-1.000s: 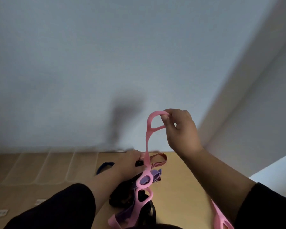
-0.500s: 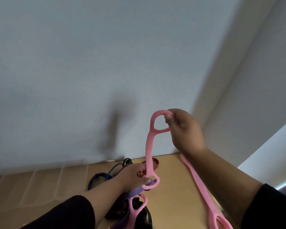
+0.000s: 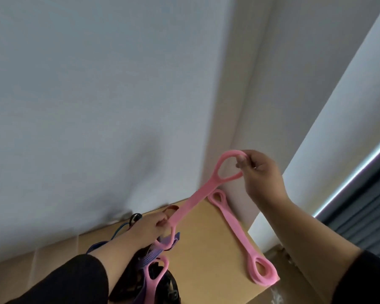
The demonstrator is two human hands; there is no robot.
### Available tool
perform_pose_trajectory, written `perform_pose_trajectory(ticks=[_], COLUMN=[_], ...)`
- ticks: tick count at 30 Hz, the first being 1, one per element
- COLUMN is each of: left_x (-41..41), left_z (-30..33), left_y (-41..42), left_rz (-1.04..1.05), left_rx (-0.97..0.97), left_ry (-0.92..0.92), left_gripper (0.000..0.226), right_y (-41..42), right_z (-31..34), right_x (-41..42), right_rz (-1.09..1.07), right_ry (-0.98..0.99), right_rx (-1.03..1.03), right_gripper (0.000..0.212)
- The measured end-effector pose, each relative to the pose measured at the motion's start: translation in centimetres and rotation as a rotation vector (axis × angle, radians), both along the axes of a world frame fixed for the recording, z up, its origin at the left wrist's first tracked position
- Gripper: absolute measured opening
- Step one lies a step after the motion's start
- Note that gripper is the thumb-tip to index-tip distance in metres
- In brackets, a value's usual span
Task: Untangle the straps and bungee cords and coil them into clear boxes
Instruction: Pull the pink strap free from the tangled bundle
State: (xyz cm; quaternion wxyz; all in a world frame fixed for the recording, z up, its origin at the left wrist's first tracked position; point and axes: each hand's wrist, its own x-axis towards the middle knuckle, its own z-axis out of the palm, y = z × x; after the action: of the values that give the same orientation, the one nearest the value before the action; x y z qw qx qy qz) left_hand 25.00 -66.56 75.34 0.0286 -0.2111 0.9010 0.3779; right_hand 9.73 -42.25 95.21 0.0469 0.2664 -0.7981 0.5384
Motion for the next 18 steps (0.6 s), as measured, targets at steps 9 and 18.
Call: perform_pose_trajectory(ticks=[9,18], left_x=[-5.6,-15.3], left_z=[3.3,7.4], left_y=[-2.2,-2.5], left_rz=[0.041,-0.029], left_rx=[0.148,-0.294], left_ry=[-0.007,-0.034], left_gripper=[0.013,0.035], right_y=[9.7,16.2], right_z=[-4.1,-11.8], right_x=[-4.0,-3.8], right_rz=[-0.247,-0.227], right_ry=[-0.170,-0.527], right_rx=[0.037,0.147], right_gripper=[0.024,0.014])
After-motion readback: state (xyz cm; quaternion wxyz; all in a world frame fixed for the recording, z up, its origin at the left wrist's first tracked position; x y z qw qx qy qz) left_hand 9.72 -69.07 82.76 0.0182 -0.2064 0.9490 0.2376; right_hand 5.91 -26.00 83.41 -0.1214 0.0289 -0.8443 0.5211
